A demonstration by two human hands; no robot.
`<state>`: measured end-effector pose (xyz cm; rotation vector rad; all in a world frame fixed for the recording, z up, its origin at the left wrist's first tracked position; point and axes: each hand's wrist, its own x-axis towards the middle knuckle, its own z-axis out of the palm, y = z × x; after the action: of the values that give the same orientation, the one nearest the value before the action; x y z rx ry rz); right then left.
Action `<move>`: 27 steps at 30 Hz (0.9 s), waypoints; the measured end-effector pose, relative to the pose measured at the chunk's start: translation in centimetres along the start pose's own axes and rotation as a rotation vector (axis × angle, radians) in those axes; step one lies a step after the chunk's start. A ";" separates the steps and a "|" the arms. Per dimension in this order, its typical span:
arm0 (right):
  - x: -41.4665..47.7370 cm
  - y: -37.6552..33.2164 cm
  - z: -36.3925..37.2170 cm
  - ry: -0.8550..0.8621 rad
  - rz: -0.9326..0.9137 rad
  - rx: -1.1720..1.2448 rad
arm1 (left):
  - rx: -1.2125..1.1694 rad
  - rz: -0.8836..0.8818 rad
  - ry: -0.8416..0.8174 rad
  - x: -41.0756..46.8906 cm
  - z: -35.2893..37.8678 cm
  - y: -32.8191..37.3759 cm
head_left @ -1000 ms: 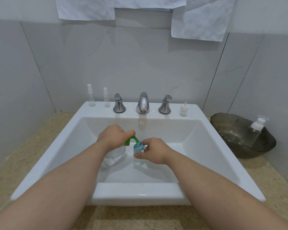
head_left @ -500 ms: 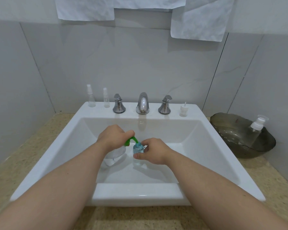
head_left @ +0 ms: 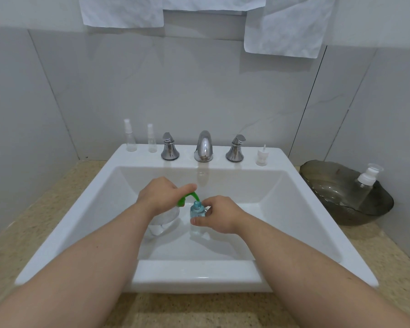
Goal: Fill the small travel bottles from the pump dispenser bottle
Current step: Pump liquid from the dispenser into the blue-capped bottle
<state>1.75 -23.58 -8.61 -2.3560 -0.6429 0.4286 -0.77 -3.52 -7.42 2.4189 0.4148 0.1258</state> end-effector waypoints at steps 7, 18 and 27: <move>0.0 0.0 0.0 0.010 -0.007 0.007 | -0.019 -0.015 0.008 0.0 0.1 0.2; 0.1 0.1 0.0 0.010 -0.022 0.011 | -0.043 -0.011 0.012 0.0 0.2 0.1; 0.1 0.0 0.1 0.008 -0.021 0.005 | -0.061 -0.015 -0.004 -0.3 0.0 0.3</move>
<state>1.77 -23.53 -8.69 -2.3428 -0.6618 0.4100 -0.93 -3.82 -7.16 2.3552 0.4213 0.1251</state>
